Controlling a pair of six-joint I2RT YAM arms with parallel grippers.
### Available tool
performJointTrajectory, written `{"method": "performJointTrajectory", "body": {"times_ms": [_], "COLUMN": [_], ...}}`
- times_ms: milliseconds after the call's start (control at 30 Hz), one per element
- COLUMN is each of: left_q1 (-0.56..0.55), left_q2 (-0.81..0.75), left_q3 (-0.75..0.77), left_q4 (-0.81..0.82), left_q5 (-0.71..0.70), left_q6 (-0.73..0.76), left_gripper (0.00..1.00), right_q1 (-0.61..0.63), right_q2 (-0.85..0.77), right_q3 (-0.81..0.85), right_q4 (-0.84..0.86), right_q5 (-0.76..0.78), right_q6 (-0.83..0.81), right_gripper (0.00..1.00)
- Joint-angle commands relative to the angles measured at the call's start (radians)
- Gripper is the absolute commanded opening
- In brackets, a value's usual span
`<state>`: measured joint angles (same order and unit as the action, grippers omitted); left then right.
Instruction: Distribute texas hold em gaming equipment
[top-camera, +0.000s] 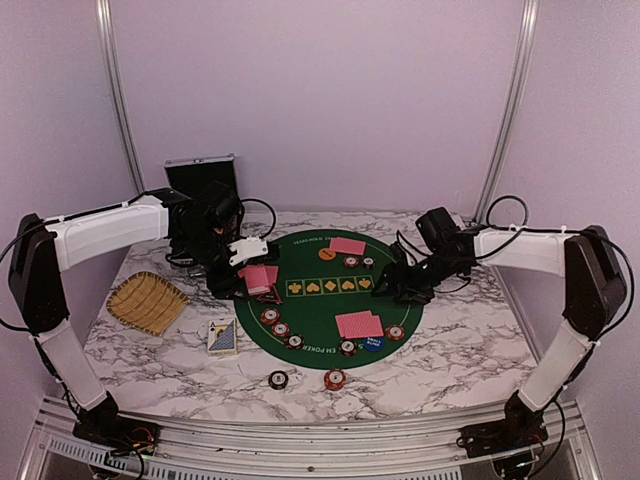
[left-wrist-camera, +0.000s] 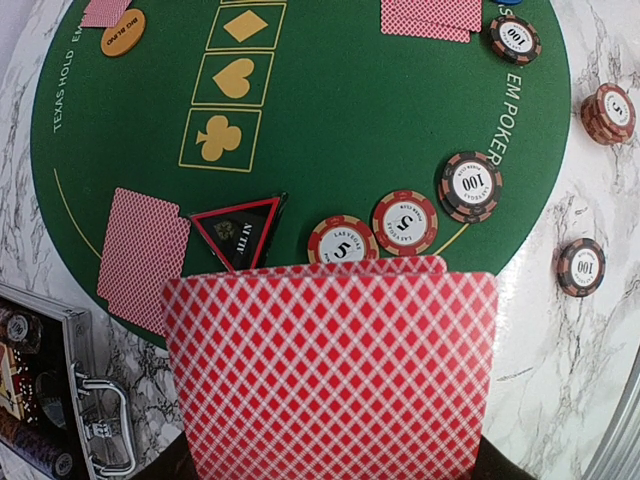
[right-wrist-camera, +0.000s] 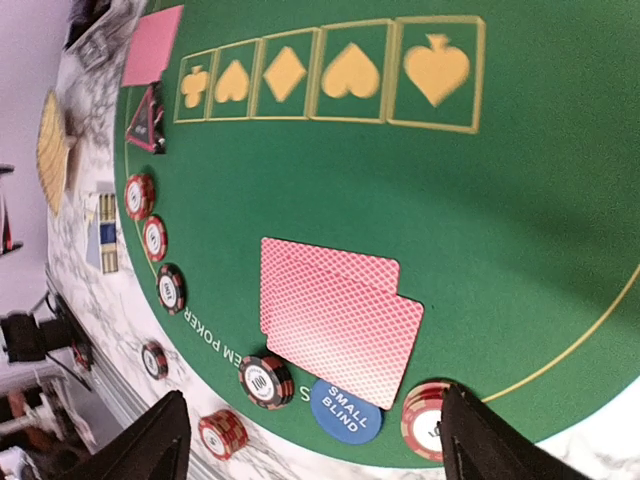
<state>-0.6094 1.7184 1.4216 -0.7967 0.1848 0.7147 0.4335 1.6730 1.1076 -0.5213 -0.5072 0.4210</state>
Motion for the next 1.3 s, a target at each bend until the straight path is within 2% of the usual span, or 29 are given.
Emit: {"method": "performJointTrajectory", "body": {"times_ms": [0,67,200,400,633,833,1267], "left_q1": [0.002,0.002,0.002,0.002,0.002,0.002,0.002], "left_q2": [-0.031,-0.034,-0.030,-0.029,-0.023,-0.021,-0.023], "left_q3": [-0.004,-0.004,-0.002,0.003,0.010,0.018,0.023], "left_q4": [-0.013,-0.013,-0.013,-0.014,-0.012,-0.010,-0.010], "left_q5": [0.020,0.020,0.031,0.029,0.037,0.041,0.038], "left_q6": [0.002,0.003,-0.001,-0.004,-0.015,-0.021,-0.034], "left_gripper": [0.00,0.00,0.00,0.00,0.00,0.00,0.00], "right_q1": [0.005,0.018,0.072,0.182,0.245,0.287,0.324], "right_q2": [-0.059,-0.057,-0.008,0.113,0.225,0.324,0.422], "right_q3": [0.042,0.034,0.026,0.067,0.176,0.269,0.339], "right_q4": [0.085,0.168,0.354,0.607,0.708,0.722,0.798], "right_q5": [-0.017,-0.096,-0.219,-0.313,-0.351,-0.365,-0.406], "right_q6": [0.046,0.097,0.243,0.407,0.490,0.517,0.587], "right_gripper": [0.89,0.93,0.95,0.95,0.95,0.95,0.90]}}
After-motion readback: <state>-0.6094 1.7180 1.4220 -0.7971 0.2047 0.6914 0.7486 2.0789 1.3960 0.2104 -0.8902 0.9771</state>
